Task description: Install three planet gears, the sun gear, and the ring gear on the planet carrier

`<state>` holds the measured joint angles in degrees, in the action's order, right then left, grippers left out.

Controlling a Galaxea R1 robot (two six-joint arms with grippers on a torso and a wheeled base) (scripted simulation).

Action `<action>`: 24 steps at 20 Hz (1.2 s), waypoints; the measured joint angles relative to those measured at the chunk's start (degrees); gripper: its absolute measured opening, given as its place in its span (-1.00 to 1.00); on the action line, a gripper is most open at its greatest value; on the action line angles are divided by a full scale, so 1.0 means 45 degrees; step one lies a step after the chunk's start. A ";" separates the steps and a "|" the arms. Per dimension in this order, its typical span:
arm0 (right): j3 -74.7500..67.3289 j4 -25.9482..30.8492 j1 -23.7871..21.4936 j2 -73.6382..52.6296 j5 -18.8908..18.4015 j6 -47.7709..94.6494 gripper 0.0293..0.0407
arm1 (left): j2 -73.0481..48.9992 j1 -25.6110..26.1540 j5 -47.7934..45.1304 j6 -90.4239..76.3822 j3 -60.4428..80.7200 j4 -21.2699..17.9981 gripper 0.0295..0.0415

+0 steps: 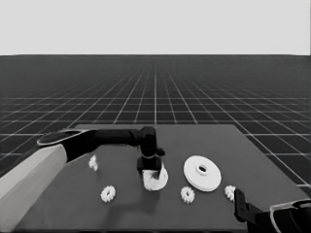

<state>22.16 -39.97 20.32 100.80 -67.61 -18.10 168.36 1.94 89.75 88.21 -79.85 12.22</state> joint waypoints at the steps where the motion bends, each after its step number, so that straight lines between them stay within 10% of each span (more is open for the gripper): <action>1: 0.0000 0.0000 0.0000 0.0000 0.0000 0.0000 0.61 | -0.0003 -0.0116 0.0002 0.0025 0.0030 -0.0118 0.49; 16: 0.0000 0.0000 0.0000 0.0000 0.0000 0.0000 0.61 | -0.7591 -0.0009 -0.0484 -0.2101 0.5450 -0.0052 0.49; 19: 0.0000 0.0000 0.0000 0.0000 0.0000 0.0000 0.61 | -0.7200 0.2485 -0.1253 -0.2764 0.4201 0.2328 0.49; 24: 0.0000 0.0000 0.0000 0.0000 0.0000 0.0000 0.61 | -0.7032 0.2996 -0.1535 -0.2987 0.3712 0.2795 0.49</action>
<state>22.16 -39.97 20.32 100.80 -67.61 -18.10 136.72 15.42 82.84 74.77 -63.15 24.80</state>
